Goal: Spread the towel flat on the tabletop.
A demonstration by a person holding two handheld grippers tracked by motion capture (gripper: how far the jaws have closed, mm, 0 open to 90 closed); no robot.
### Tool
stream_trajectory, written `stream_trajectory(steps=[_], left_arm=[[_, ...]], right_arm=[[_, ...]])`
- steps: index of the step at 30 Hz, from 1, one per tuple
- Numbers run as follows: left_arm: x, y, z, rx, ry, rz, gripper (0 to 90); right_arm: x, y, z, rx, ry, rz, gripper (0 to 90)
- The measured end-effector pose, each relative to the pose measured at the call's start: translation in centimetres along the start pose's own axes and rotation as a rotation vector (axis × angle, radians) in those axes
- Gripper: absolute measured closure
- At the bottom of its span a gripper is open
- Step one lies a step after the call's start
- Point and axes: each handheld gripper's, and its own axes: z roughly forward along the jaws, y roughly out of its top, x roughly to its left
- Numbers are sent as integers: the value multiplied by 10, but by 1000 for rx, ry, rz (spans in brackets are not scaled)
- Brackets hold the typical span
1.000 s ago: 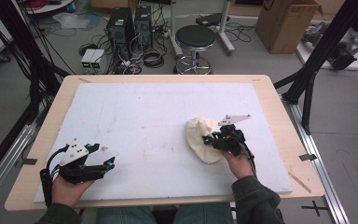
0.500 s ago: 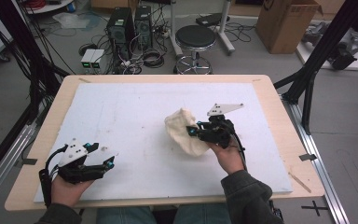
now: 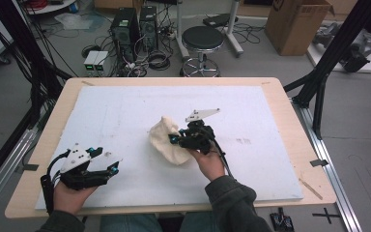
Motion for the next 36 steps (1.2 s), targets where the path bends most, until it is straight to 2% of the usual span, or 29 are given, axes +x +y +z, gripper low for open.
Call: stream_trajectory(steps=[1, 3, 4, 9, 11, 14, 17, 19, 21, 25, 26, 27, 28, 31, 32, 33, 36], left_arm=[[0, 0, 0, -3, 1, 0, 248], [0, 0, 0, -2, 0, 2, 248], [0, 0, 0, -1, 0, 5, 248], [0, 0, 1, -1, -1, 6, 248], [-1, 0, 2, 2, -6, 7, 248], [-2, 0, 3, 0, -9, 5, 248], [-3, 1, 3, 5, -10, 13, 249], [-3, 0, 4, 4, -12, 9, 248], [-3, 0, 4, 4, -12, 9, 248], [-3, 0, 4, 5, -10, 8, 248], [-3, 0, 4, 5, -10, 8, 248], [-3, 0, 4, 8, -12, 10, 248], [-3, 0, 5, 7, -15, 8, 248], [-4, 0, 6, 8, -17, 10, 248], [-4, 0, 6, 8, -17, 10, 248], [-5, 0, 6, 8, -17, 11, 248], [-5, 0, 7, 8, -16, 11, 248]], right_arm=[[0, -2, 11, 26, -10, 11, 759], [0, -4, 15, 34, -15, 11, 757], [-1, -9, 23, 62, -56, -3, 752], [-8, -24, 35, 125, -85, 15, 705], [-10, -27, 35, 125, -93, 20, 645], [-11, -27, 31, 114, -95, 19, 508], [-11, -26, 21, 97, -78, -9, 438], [-11, -27, 13, 88, -83, -25, 406], [-11, -28, 8, 85, -74, -29, 402], [-13, -36, -16, 74, -81, -90, 408], [-13, -36, -16, 74, -81, -90, 408], [-13, -38, -20, 74, -75, -102, 428], [-14, -43, -25, 76, -44, -117, 473], [-16, -50, -25, 120, -48, -159, 520], [-16, -50, -25, 120, -48, -159, 520], [-19, -53, -22, 152, -53, -170, 539], [-24, -56, -14, 196, -57, -170, 561]])
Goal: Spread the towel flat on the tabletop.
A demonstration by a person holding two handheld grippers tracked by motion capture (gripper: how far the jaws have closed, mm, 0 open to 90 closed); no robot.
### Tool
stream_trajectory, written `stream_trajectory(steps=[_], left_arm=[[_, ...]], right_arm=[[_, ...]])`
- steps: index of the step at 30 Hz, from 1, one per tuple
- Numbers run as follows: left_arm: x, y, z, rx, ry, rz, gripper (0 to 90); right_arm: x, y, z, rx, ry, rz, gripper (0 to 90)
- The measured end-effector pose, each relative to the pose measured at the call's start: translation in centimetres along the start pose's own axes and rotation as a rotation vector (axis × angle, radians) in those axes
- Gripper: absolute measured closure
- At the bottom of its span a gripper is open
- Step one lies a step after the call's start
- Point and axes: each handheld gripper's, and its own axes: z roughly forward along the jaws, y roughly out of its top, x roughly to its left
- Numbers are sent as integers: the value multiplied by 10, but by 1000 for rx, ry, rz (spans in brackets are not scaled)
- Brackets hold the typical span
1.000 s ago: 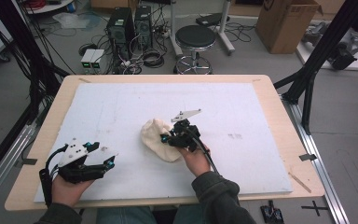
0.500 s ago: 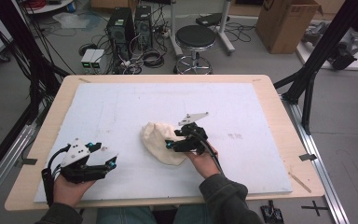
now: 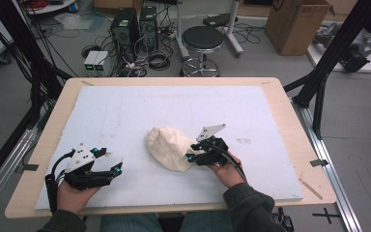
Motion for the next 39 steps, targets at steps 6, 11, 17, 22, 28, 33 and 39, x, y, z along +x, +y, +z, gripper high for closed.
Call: stream_trajectory(steps=[6, 11, 17, 22, 28, 33, 39], left_arm=[[0, 0, 1, 1, -5, -2, 248], [0, 0, 1, -1, -5, -1, 248], [0, 0, 1, 3, -3, 2, 249], [0, 0, 1, 1, 0, -1, 249], [0, 0, 1, 0, 1, 2, 249], [-1, 0, 2, 0, -1, 2, 249], [-1, 0, 3, 0, -2, 3, 250]], right_arm=[[-4, -4, 16, 69, 23, 13, 831], [-7, -5, 10, 53, 26, 37, 872], [-14, -10, -20, -4, -25, 84, 873], [-23, -25, -48, 7, -98, 116, 872], [-36, -60, -66, 69, -144, 188, 863], [-36, -74, -71, 74, -138, 211, 762], [-16, -63, -82, -42, -117, 144, 659]])
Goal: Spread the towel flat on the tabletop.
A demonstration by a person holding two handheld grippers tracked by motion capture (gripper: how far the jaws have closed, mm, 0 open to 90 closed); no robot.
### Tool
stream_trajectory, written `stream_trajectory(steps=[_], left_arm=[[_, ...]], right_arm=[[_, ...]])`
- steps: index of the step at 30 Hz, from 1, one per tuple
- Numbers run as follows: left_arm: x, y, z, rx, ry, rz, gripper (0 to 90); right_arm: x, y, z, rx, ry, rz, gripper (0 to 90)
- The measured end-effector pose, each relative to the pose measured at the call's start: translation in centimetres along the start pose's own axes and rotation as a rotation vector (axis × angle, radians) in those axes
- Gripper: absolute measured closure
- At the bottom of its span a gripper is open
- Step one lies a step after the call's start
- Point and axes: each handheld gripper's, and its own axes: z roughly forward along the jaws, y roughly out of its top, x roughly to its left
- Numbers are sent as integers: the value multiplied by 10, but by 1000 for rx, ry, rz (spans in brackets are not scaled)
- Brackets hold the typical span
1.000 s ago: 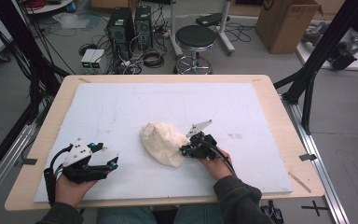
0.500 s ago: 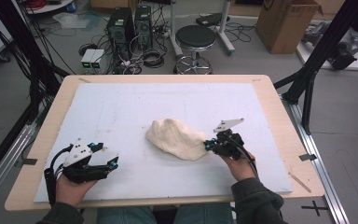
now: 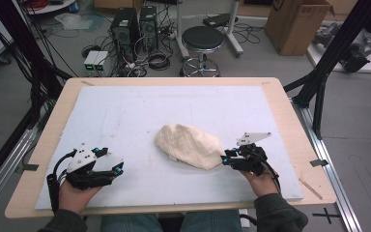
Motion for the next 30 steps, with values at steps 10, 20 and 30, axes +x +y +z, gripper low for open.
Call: stream_trajectory(steps=[10, 20, 30], left_arm=[[-1, 0, 0, -3, 0, 0, 250], [-2, 1, 3, -3, -14, 5, 250], [-14, 10, 17, -17, -67, 6, 252]], right_arm=[[50, 35, 32, -35, 117, -195, 561], [66, 55, 88, 71, -3, -298, 615], [26, 65, 78, -1, 1, -76, 872]])
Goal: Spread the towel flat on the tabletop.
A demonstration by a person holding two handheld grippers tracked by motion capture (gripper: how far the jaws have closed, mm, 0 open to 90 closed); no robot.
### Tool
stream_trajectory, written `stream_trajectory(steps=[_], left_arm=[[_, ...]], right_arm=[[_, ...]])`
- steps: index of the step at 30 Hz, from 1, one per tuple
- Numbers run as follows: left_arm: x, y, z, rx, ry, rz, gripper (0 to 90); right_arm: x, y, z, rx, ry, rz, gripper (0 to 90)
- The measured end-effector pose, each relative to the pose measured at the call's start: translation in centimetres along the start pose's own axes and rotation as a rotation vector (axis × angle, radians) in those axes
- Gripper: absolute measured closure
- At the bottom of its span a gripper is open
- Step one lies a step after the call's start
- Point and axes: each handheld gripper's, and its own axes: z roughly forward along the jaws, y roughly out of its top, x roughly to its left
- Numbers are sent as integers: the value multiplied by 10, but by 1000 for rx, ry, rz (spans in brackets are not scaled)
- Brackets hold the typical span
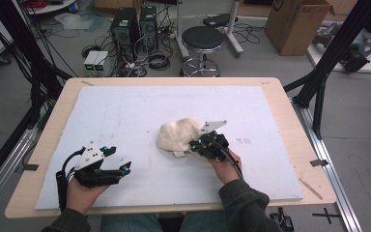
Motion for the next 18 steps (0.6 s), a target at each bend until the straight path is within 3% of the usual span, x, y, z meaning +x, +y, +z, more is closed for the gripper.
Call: stream_trajectory(steps=[2, 4, 7, 9, 10, 12, 14, 15, 18], left_arm=[[-3, 2, 3, 1, -10, 0, 256], [-9, 5, 10, -1, -38, -3, 270], [-21, 11, 25, 5, -85, 19, 318], [-30, 15, 38, 21, -124, 28, 344], [-35, 16, 45, 28, -138, 42, 399], [-43, 18, 59, 48, -152, 67, 423], [-53, 19, 82, 60, -189, 75, 527], [-53, 19, 82, 60, -189, 75, 535], [-56, 22, 104, 99, -186, 66, 549]], right_arm=[[-5, 0, -1, -16, 0, 18, 872], [-15, -1, -4, -55, 15, 75, 873], [-19, 0, -4, -72, 22, 97, 873], [-19, 1, -4, -76, 24, 97, 873], [-19, 3, -6, -84, 27, 102, 873], [-20, 4, -7, -94, 29, 96, 873], [-22, 5, -11, -107, 35, 107, 873], [-22, 5, -11, -107, 35, 107, 873], [-24, 5, -14, -115, 41, 105, 873]])
